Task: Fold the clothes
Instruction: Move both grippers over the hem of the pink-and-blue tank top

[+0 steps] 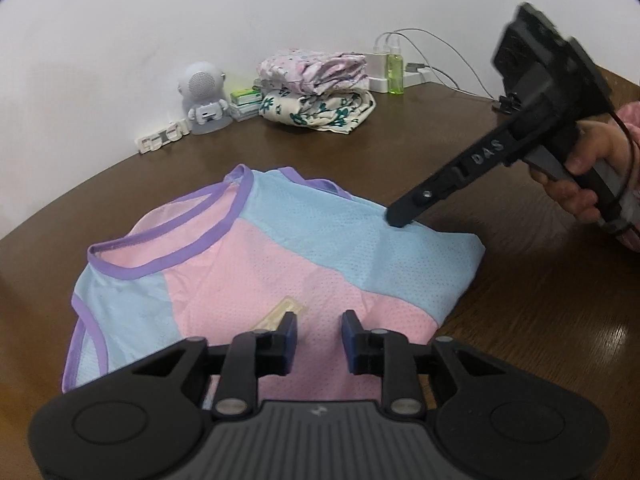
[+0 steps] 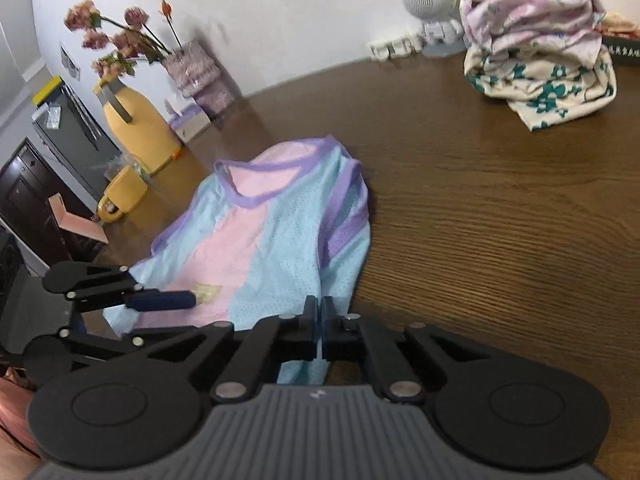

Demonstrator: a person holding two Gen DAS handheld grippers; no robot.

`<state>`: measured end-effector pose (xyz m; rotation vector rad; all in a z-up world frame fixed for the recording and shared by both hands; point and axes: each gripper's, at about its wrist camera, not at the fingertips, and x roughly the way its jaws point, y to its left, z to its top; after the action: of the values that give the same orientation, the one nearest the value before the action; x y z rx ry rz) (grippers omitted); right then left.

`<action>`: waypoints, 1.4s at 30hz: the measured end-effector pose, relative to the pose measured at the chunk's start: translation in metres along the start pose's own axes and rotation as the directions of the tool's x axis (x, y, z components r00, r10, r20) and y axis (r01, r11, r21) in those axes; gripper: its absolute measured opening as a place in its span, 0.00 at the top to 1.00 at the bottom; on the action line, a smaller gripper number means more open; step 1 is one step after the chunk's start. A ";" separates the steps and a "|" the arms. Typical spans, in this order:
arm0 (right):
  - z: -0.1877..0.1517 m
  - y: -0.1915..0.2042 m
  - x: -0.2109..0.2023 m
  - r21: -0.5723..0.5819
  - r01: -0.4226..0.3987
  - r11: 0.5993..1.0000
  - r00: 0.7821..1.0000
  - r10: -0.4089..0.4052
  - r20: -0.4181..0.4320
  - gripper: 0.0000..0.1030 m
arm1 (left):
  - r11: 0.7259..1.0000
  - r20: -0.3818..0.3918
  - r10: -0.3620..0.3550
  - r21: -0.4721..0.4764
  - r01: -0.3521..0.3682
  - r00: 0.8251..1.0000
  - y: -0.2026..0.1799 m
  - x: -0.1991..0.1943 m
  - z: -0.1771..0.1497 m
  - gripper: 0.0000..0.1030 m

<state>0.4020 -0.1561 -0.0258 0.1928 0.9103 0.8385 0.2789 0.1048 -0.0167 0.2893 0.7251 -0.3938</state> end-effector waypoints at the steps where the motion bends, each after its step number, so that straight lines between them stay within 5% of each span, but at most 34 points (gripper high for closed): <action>1: -0.001 0.003 -0.007 -0.003 -0.004 1.000 1.000 0.004 0.026 0.94 | 1.000 0.013 0.008 -0.006 -0.008 1.000 0.002 -0.004 0.000 0.65; 5: -0.013 0.029 -0.035 -0.105 0.050 0.993 0.991 -0.036 0.132 0.41 | 0.996 0.077 0.077 -0.058 -0.073 0.994 0.015 -0.036 -0.008 0.41; 8: -0.026 0.047 -0.041 -0.159 0.080 0.984 0.986 -0.055 0.157 0.28 | 0.977 0.094 0.169 -0.147 -0.154 0.981 0.028 -0.054 -0.020 0.25; 11: -0.034 0.071 -0.028 -0.262 0.120 0.958 0.981 -0.073 0.181 0.28 | 0.937 0.056 0.260 -0.254 -0.238 0.964 0.042 -0.058 -0.030 0.26; 13: -0.040 0.087 -0.020 -0.329 0.147 0.933 0.977 -0.083 0.199 0.34 | 0.926 0.030 0.274 -0.276 -0.256 0.961 0.048 -0.058 -0.034 0.45; 15: -0.040 0.099 -0.005 -0.393 0.177 0.902 0.976 -0.109 0.188 0.57 | 0.920 -0.003 0.275 -0.289 -0.264 0.961 0.052 -0.054 -0.037 0.75; 17: -0.039 0.100 0.005 -0.389 0.186 0.902 0.979 -0.135 0.154 0.79 | 0.916 -0.040 0.280 -0.287 -0.279 0.959 0.053 -0.049 -0.040 0.82; 20: -0.035 0.090 0.018 -0.331 0.211 0.920 0.977 -0.189 0.095 0.83 | 0.917 -0.082 0.287 -0.264 -0.298 0.954 0.052 -0.041 -0.049 0.84; 29: -0.066 0.100 -0.002 -0.348 0.271 0.898 0.963 -0.251 0.101 0.83 | 0.934 -0.076 0.304 -0.172 -0.313 0.950 0.032 -0.051 -0.063 0.87; 42: -0.164 0.133 -0.081 -0.292 0.264 0.919 0.964 -0.247 0.095 0.82 | 0.970 -0.052 0.227 -0.074 -0.230 0.973 -0.044 -0.098 -0.099 0.94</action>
<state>0.1762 -0.1549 -0.0135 -0.1676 0.7243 0.7133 0.1350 0.1283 -0.0255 0.3033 0.7394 -0.1397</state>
